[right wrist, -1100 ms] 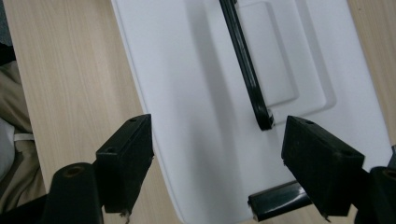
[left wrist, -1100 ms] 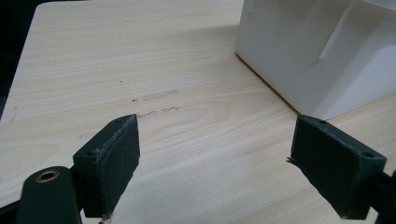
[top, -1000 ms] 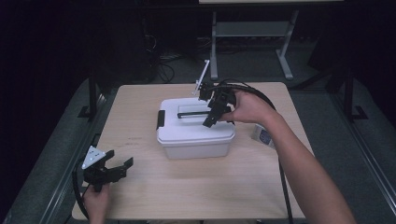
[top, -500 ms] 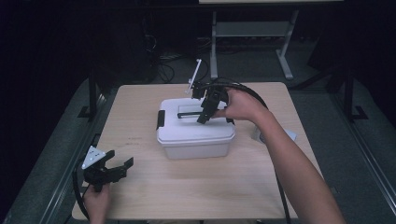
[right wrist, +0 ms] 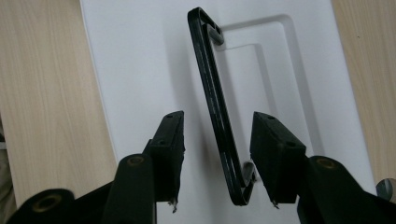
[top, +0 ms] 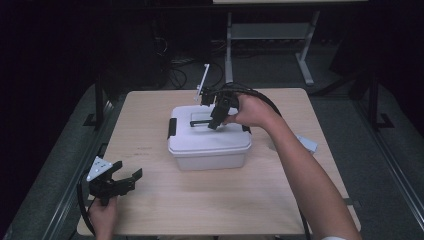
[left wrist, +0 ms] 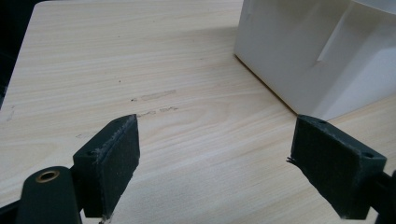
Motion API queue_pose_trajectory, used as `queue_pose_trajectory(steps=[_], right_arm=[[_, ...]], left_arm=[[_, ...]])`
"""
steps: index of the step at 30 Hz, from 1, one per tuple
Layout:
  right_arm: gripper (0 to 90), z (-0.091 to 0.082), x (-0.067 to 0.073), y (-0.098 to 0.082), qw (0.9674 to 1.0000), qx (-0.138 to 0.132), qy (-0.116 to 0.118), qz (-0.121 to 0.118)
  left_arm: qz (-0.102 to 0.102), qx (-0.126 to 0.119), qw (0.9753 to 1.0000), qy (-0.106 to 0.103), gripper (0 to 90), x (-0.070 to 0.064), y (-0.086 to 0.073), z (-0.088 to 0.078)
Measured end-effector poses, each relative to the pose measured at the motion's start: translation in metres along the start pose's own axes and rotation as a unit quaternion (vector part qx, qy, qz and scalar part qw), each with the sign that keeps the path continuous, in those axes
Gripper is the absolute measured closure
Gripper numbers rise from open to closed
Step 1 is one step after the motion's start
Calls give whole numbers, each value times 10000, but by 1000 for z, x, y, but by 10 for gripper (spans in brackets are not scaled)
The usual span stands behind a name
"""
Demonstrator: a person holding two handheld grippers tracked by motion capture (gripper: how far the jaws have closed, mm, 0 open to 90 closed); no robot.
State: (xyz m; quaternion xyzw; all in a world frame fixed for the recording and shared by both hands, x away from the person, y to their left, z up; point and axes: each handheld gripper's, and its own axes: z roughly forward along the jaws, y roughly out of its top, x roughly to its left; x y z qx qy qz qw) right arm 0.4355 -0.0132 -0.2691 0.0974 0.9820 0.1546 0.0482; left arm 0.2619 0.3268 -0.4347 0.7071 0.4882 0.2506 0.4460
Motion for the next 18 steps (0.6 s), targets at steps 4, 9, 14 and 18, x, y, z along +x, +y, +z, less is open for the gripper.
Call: queue_pose_trajectory(steps=[4, 9, 14, 18], right_arm=[[590, 3, -2, 2, 10000, 12, 18, -30], [636, 6, -3, 4, 10000, 39, 24, -76], [674, 9, -4, 5, 9999, 64, 22, -104], [708, 11, -5, 6, 9999, 73, 18, -132]], left_arm=[[-7, 5, 10000, 5, 149, 0, 0, 0], [-14, 0, 10000, 9, 149, 1, 0, 0], [-17, 4, 10000, 3, 149, 0, 0, 0], [-22, 7, 10000, 0, 149, 1, 0, 0]])
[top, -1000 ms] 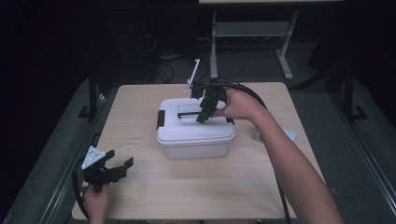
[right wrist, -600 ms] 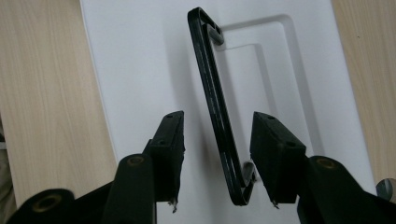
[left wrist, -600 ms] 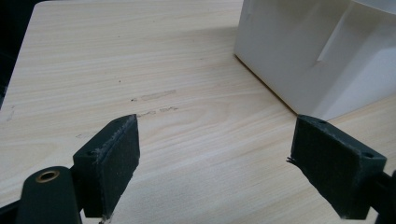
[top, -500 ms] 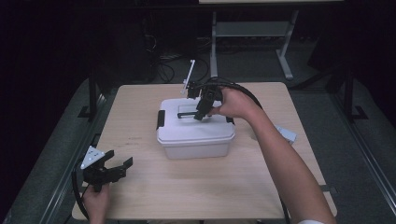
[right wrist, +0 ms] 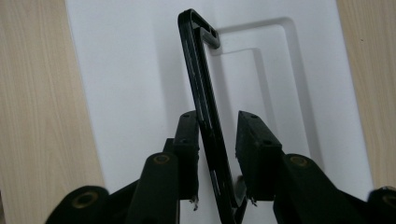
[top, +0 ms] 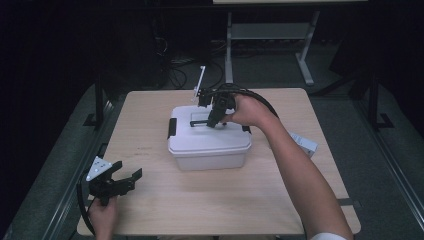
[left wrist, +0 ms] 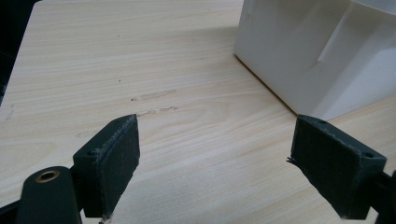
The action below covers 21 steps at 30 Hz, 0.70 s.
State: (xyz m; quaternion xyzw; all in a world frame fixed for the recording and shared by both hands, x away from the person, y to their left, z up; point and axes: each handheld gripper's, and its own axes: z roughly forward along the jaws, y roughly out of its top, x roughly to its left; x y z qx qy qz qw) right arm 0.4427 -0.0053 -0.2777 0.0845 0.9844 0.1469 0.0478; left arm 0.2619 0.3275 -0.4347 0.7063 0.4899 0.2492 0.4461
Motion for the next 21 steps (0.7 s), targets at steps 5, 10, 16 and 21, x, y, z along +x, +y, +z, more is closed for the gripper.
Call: queue_pose_trajectory(steps=[5, 10, 16, 21], right_arm=[[736, 1, -2, 0, 10000, -28, 11, -10], [760, 0, -5, -1, 9999, -105, 44, 0], [782, -1, -9, -2, 9999, -148, 50, 14], [790, -1, -12, -1, 9999, -153, 66, -27]], left_arm=[[-6, -11, 10000, -4, 149, 1, 0, 0], [-19, -13, 10000, -12, 149, 1, 0, 0], [-36, -9, 10000, -18, 149, 1, 0, 0], [-53, -5, 10000, -13, 149, 2, 0, 0]])
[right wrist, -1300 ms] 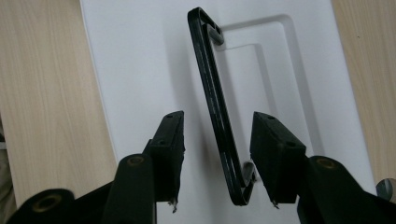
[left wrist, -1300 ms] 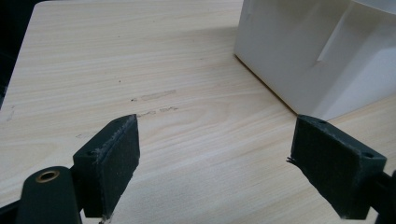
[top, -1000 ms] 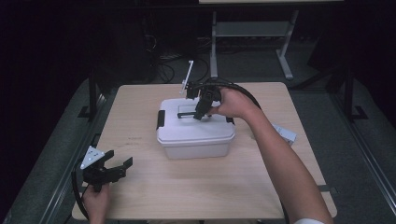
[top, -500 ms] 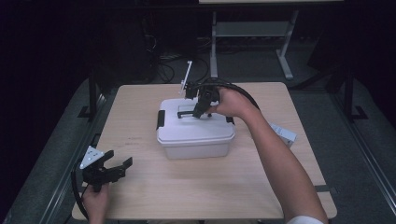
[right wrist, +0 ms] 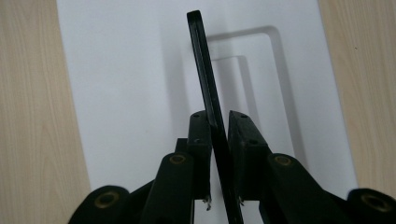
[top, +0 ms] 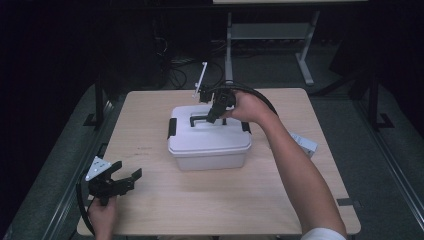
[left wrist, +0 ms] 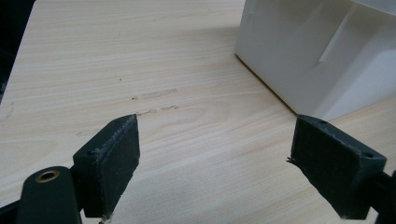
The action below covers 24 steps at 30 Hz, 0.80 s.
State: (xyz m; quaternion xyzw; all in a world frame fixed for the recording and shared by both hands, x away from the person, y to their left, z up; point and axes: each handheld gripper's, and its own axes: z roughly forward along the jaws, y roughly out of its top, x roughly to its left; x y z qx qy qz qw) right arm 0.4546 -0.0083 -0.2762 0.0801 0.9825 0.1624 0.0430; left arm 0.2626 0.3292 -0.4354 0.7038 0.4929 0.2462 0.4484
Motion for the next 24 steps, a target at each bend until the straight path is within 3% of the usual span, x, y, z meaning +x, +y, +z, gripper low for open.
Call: queue_pose_trajectory(steps=[24], right_arm=[[833, -1, -4, 0, 9999, -82, 127, -43]], left_arm=[[-24, 8, 10000, -7, 149, 1, 0, 0]])
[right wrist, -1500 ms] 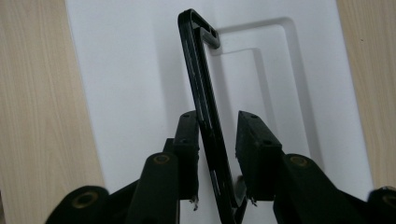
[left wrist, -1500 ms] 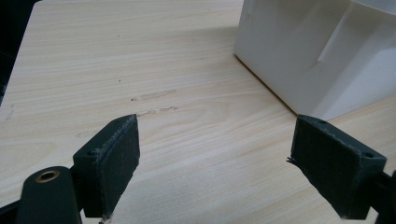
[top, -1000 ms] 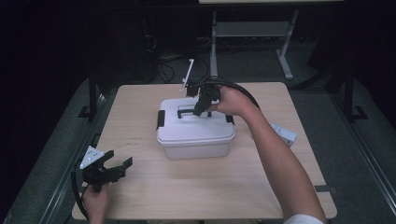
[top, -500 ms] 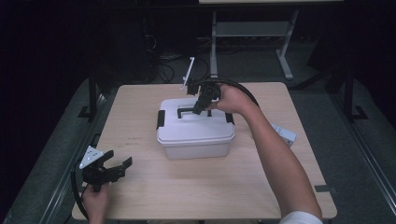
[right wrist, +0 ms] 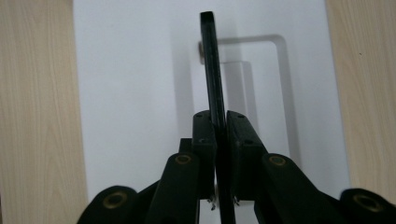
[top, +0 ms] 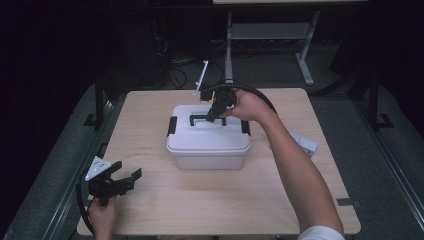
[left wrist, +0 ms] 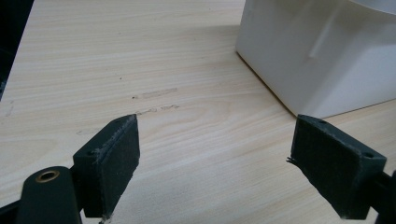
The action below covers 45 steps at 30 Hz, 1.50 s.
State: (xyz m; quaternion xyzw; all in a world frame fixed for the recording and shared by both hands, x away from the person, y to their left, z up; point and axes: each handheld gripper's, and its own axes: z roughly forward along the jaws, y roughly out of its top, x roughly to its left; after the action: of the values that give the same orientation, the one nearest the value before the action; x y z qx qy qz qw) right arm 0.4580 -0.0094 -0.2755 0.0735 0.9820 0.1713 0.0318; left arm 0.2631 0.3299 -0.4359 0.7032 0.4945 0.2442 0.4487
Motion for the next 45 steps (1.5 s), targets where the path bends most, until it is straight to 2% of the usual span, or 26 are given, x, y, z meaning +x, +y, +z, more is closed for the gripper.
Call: queue_pose_trajectory(steps=[7, 17, 27, 35, 45], right_arm=[[845, -1, -1, 3, 10000, 40, 27, 10], [846, -8, 0, 2, 10000, -58, 16, 32], [846, -22, 3, -2, 9998, -172, -113, 54], [846, -37, 9, -7, 9994, -322, -122, 64], [846, -60, 21, -22, 9989, -381, -229, 117]], left_arm=[[-4, -5, 10000, 2, 149, 1, 0, 0], [-15, -9, 10000, 1, 149, 1, 0, 0], [-3, 7, 10000, 1, 149, 0, 0, 0], [20, 24, 10000, -3, 149, -1, 0, 0], [43, 45, 10000, 12, 149, -1, 0, 0]])
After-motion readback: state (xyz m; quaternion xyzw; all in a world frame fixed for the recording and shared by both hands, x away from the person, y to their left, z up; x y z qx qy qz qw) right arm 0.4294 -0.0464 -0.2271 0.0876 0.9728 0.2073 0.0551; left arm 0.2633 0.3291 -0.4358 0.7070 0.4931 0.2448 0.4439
